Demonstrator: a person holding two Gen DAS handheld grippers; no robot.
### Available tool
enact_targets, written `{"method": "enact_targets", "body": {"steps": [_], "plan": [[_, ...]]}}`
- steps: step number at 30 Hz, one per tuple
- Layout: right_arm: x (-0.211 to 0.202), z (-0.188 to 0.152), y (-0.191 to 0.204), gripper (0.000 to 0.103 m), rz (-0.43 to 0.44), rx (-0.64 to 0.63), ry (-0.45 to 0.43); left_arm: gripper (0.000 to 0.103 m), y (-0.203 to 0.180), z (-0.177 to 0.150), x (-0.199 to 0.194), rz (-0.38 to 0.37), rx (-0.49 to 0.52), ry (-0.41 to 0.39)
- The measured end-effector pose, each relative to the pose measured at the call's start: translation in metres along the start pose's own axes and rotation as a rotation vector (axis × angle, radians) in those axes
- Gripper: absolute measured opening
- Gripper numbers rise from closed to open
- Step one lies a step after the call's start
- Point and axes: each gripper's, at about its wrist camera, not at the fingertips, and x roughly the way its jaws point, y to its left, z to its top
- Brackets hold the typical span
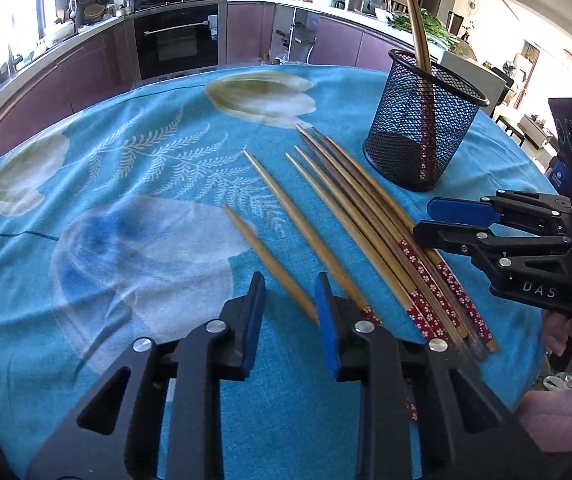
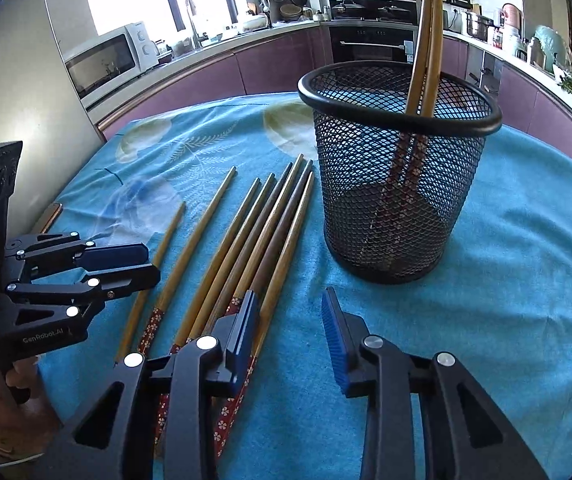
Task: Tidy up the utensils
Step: 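Close the left gripper on another chopstick while the right gripper grasps a chopstick too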
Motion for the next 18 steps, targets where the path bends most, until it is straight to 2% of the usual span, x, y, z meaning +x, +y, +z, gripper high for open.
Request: {"method": "enact_targets", "body": {"steps": [10,14,18], "plan": [[0.015,0.012,0.005,0.028,-0.039,-0.011,-0.001,0.018,0.004,0.010,0.010,0.037,-0.009,0.005],[0.017,0.015,0.006,0.015,-0.039,-0.010,0.000,0.018,0.004,0.011,0.010,0.042,-0.012,0.006],[0.017,0.014,0.003,0.007,-0.026,0.017,-0.003,0.015,0.003,0.012,0.010,0.048,-0.021,0.003]]}}
